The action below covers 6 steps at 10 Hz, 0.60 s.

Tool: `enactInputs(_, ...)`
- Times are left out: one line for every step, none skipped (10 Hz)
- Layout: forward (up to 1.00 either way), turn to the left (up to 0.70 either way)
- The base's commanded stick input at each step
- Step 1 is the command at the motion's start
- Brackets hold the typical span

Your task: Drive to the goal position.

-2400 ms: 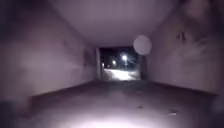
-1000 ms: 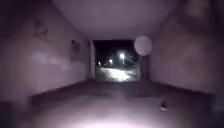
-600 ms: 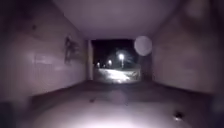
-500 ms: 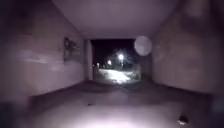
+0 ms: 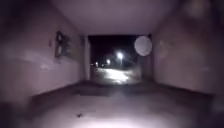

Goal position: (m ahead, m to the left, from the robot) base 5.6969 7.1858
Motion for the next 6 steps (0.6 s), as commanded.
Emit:
enactInputs(1.00,0.00)
enactInputs(1.00,-0.01)
enactInputs(1.00,-0.04)
enactInputs(1.00,-0.05)
enactInputs(1.00,-0.06)
enactInputs(1.00,-0.06)
